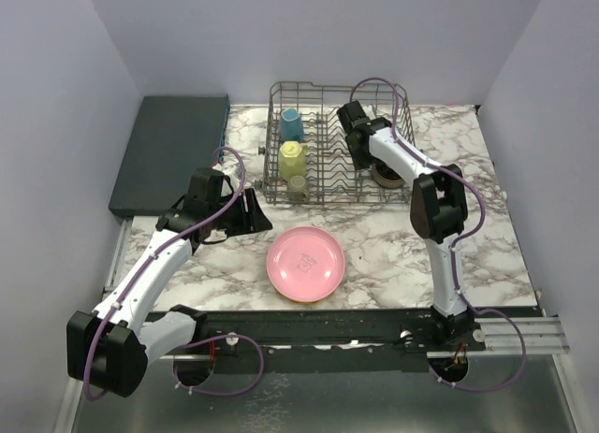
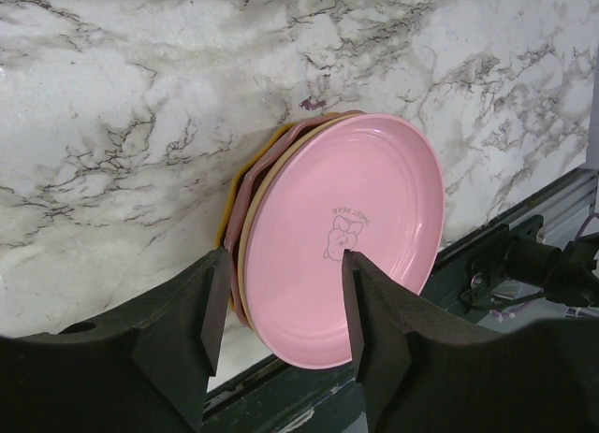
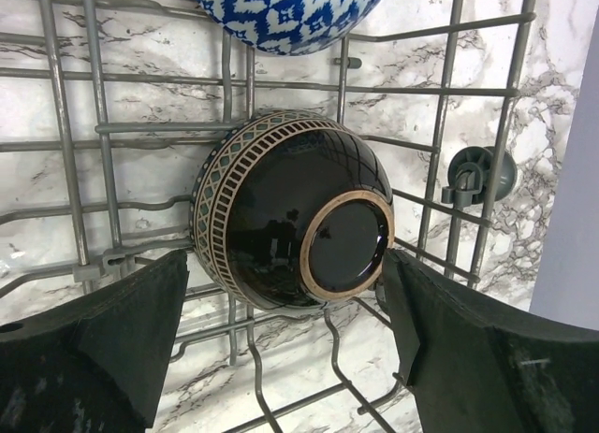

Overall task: Load the mixed dishes into the dish rack
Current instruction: Turn the bowl upside down on the dish rack.

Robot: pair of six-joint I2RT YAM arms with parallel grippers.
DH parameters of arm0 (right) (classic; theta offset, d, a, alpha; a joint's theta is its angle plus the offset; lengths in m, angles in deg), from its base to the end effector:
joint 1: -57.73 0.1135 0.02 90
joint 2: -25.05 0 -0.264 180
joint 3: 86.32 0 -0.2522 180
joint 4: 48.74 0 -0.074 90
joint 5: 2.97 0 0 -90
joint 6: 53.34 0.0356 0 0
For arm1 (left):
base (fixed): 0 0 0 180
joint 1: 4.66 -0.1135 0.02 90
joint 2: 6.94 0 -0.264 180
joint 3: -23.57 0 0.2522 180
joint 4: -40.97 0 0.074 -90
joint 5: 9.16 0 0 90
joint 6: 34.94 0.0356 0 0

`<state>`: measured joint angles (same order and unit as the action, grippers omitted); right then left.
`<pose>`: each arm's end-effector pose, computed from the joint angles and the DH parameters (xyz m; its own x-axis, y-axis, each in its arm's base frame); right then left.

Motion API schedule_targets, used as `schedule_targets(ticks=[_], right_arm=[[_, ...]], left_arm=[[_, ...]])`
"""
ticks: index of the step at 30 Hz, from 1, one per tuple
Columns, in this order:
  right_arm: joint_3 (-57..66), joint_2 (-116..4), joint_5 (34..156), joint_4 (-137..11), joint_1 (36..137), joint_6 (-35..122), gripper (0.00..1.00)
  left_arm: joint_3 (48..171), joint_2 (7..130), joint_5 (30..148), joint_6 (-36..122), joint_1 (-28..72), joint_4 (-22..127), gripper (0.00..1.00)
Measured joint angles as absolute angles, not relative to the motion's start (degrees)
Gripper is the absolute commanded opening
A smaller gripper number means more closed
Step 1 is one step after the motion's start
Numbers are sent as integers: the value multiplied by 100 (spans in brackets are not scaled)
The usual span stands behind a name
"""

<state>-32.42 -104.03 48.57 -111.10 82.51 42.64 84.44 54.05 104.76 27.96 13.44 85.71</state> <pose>0.4458 0.1814 0.2127 -0.8303 -0.2934 -0.4739 -0.0061 0.8549 -0.5187 0.2043 -0.0820 0.2687 -0.8507 -0.1601 -0.5007 0.1906 0.7938 -0.5775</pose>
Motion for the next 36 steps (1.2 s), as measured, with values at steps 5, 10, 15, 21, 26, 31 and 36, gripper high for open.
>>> schedule_targets(ticks=[5,10,15,21,26,31,36], right_arm=[[-3242,-10261,4969,-11110,8251,4314,90],[-3242,-9959,5146,-11105,8251,4371,90],[-3235,-9524,5377,-11096,8251,4438,89],[-2984,-8956,5788,-11011,8251,4521,88],[-2518,-8455,6210,-10911,8251,4580,85],[-1769,-7802,6809,-10745,8251,4594,83],[-1308,-7308,7032,-10692,8251,4624,78]], left_arm=[[8444,5412,10474,2794,1344,8571,59],[8444,5414,10474,2794,1344,8571,60],[8444,5429,10472,2794,1344,8571,62],[8444,5486,10459,2794,1344,8571,63],[8444,5523,10452,2794,1344,8569,64],[8444,5582,10450,2790,1344,8571,64],[8444,5593,10452,2768,1344,8571,65]])
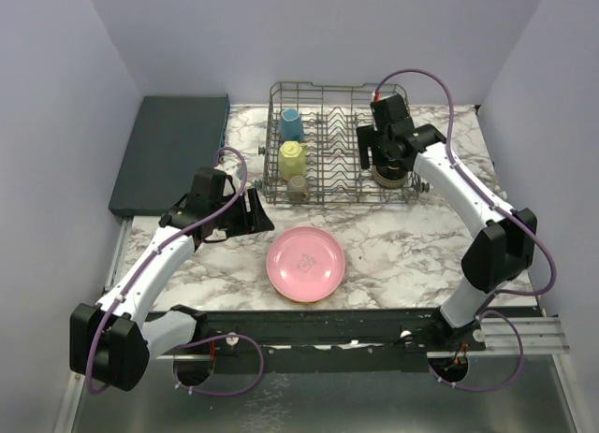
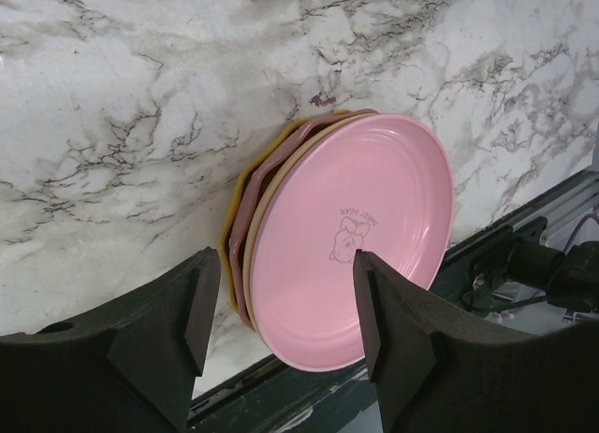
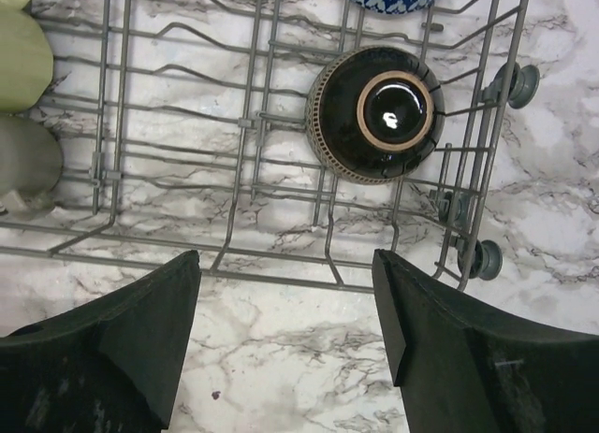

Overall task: Load the mixed dishes into the dish rack
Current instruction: Turn the bowl upside down on the dish rack, then move the dish rack to the center of the board.

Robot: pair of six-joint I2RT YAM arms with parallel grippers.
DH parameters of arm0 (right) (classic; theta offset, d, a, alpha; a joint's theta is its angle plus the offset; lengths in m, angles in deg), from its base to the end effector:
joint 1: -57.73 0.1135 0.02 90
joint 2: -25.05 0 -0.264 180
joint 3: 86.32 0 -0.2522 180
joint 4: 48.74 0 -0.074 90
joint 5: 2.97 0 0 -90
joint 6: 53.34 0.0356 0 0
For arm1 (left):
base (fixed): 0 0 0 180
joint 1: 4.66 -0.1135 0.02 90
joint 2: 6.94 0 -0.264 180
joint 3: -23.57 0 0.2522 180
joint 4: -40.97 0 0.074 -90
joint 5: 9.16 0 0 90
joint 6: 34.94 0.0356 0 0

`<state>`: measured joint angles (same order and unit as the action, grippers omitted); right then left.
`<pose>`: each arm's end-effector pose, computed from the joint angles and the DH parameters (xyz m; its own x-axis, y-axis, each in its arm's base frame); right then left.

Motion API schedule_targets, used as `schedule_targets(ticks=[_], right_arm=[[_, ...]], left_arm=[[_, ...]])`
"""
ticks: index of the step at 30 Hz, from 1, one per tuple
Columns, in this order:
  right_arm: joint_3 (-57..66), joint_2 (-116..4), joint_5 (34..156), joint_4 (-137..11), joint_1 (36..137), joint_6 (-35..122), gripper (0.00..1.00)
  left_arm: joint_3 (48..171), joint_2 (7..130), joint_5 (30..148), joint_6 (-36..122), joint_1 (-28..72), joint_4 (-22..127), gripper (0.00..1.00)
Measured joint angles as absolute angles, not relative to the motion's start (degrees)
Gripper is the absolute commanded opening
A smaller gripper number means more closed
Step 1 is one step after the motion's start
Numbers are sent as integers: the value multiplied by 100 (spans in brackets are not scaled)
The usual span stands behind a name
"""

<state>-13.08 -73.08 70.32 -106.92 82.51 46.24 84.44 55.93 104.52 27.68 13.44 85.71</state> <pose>0.3464 0.1486 0.3304 -0.7199 -0.1568 -0.6762 -0.1138 0.9876 -0.1078 0.2092 -0.0834 0.2620 -0.8658 -0.1601 -0.4740 0.1666 0.8011 -0.5749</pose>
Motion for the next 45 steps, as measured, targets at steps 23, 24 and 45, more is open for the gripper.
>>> schedule_targets(ticks=[23,24,45], right_arm=[[-121,-6154,6899,-10434,7975,4906,42],[-123,-6169,6899,-10406,7842,4917,41],[-433,-7277,7469,-9905,6327,5385,34]], left_arm=[[9231,6925,10170,1962,1344,8241,37],[9244,7003,10170,1942,1344,8217,37],[9703,7982,10172,1778,1344,7778,29]])
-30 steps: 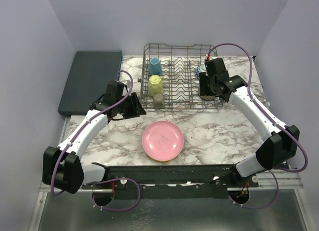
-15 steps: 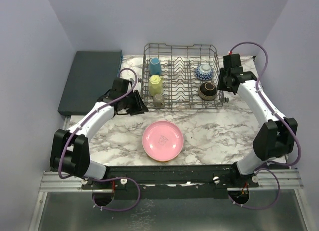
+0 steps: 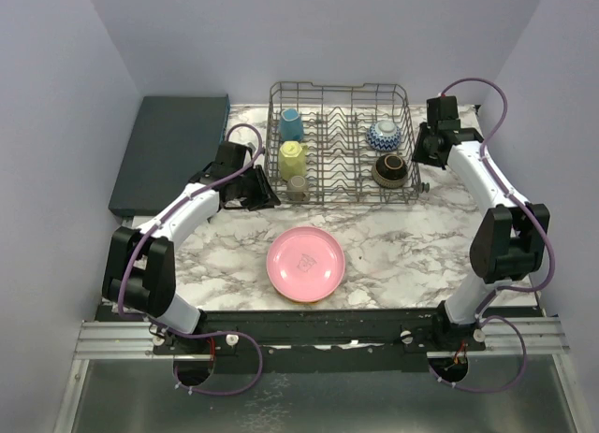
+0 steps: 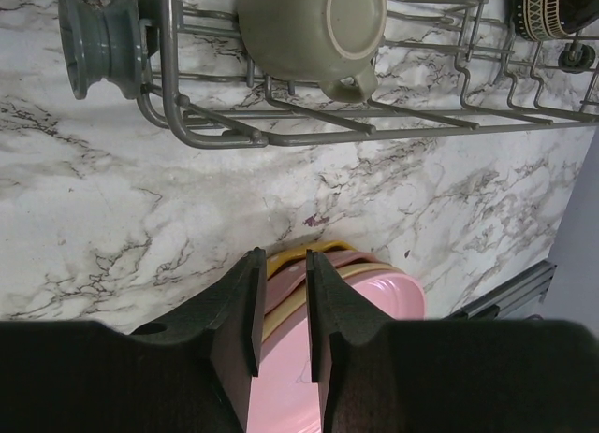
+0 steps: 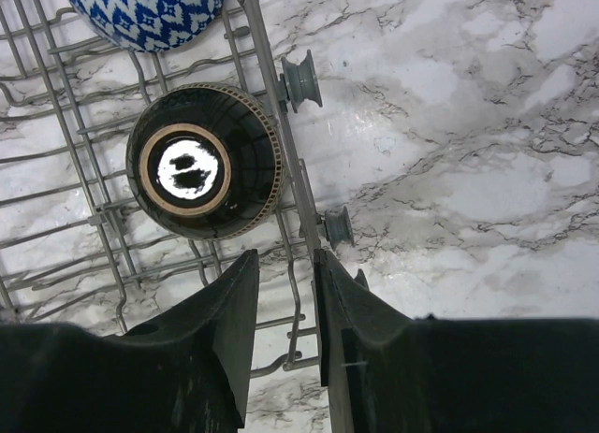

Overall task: Load the mixed dishes into the dish rack
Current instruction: Move the dish rack to the center of the board.

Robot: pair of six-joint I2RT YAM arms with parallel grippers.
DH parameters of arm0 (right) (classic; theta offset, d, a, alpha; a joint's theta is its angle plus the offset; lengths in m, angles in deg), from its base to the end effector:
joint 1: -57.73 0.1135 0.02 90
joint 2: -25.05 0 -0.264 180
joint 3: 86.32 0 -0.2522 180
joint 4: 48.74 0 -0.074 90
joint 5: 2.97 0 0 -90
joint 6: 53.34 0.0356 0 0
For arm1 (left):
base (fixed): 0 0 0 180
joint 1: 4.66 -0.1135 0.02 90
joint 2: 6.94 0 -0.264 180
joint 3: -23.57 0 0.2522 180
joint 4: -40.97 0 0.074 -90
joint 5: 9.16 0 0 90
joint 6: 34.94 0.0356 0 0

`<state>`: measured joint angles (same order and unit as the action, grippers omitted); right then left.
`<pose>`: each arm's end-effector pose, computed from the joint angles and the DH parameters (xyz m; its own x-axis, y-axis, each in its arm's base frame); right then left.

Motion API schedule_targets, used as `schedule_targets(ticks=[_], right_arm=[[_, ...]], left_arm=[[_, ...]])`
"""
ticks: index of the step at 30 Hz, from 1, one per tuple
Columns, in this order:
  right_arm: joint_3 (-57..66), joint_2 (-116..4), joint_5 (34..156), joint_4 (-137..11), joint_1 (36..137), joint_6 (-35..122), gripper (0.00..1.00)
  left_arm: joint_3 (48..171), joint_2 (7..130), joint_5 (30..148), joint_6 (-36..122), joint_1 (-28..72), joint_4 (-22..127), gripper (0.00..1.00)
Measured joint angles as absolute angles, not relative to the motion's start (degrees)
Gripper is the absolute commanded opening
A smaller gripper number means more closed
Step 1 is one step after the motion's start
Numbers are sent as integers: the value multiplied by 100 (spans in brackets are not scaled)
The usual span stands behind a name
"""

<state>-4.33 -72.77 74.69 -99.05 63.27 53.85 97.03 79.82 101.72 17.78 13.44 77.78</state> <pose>0.3768 0.0289 0.2924 -0.7172 0.2205 -0.6610 0.2659 0.9634 0.0328 0.2996 -0.1113 0.2368 -0.8877 -0.3052 -0.3446 -0.0379 0.7945 -0.6060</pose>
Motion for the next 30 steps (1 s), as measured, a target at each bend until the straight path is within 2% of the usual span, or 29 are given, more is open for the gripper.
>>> schedule_targets(ticks=[30], right_arm=[[-374,-7782,7401,-9684,6251,5372,31]], left_arm=[[9858,8267,10168,1780,1344,7664,26]])
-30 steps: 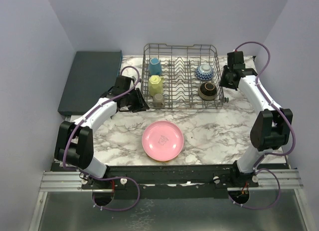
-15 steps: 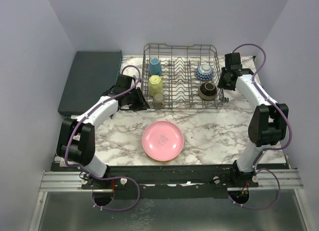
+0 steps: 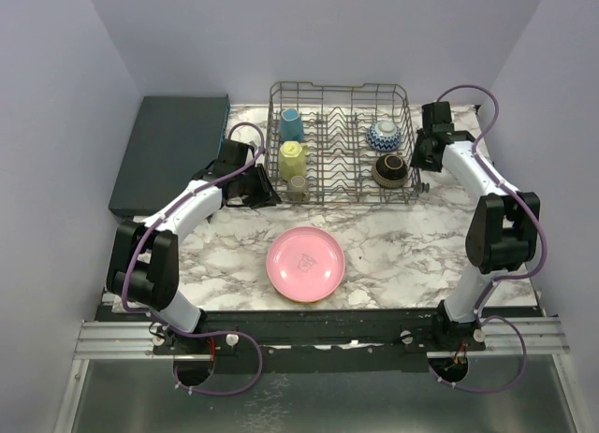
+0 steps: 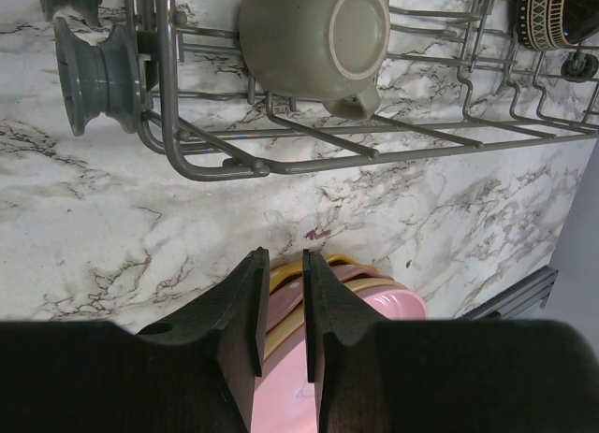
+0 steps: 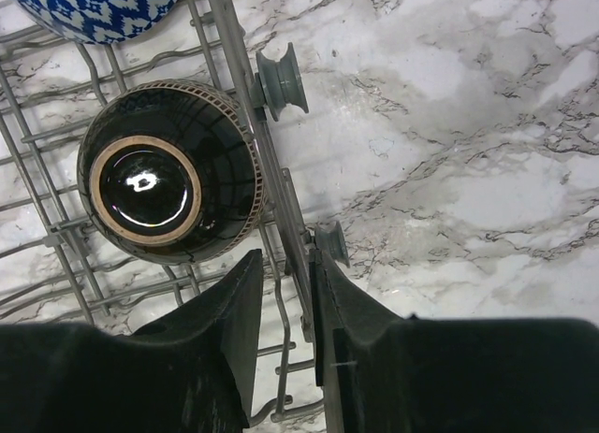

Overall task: Load the mixed dishes into the dish rack
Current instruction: Move the dish rack to the center of the board.

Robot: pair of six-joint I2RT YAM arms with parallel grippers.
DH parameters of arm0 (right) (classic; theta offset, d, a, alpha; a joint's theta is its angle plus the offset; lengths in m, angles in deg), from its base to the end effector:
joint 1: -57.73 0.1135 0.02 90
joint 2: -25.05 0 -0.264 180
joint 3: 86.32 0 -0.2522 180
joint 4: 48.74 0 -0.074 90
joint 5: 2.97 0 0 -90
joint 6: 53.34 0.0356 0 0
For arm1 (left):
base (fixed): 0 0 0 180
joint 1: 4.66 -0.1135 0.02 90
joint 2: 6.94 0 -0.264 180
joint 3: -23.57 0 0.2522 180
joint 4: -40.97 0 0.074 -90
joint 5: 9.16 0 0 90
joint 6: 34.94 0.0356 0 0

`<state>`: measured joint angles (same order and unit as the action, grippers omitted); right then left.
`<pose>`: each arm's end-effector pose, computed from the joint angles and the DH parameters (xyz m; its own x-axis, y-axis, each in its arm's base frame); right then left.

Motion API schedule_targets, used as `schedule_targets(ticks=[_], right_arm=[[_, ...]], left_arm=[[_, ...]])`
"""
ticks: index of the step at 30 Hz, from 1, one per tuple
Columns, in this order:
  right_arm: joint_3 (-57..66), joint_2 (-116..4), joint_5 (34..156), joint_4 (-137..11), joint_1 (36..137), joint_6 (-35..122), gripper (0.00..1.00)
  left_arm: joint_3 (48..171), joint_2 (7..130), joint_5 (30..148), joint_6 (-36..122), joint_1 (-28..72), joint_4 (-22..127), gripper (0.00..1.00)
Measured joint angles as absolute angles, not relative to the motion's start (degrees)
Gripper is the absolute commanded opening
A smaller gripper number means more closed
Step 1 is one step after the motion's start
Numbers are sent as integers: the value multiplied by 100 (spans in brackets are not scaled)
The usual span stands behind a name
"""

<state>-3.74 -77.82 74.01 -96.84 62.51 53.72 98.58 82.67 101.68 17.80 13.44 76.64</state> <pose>0.3937 0.0249 0.2595 -0.7510 0.2240 -0.6211 0.2851 0.9585 0.0011 0.3105 -0.1148 0.2314 -0.8885 -0.3049 -0.3431 -0.0395 0.7954 -0.6047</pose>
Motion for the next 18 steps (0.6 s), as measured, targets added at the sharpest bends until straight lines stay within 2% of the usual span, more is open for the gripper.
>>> schedule_targets(ticks=[6,14,18], right_arm=[[-271,-7819,7406,-9647,6249,5376,22],[-132,-7815,7454,-9571,6222,5372,1],[-57,-7771,7513,-9503,6222,5352,0]], left_arm=[[9856,8280,10168,1780,1344,7660,26],[9856,8319,10168,1780,1344,7660,26],[9847,8319,10168,1778,1344,7655,26]])
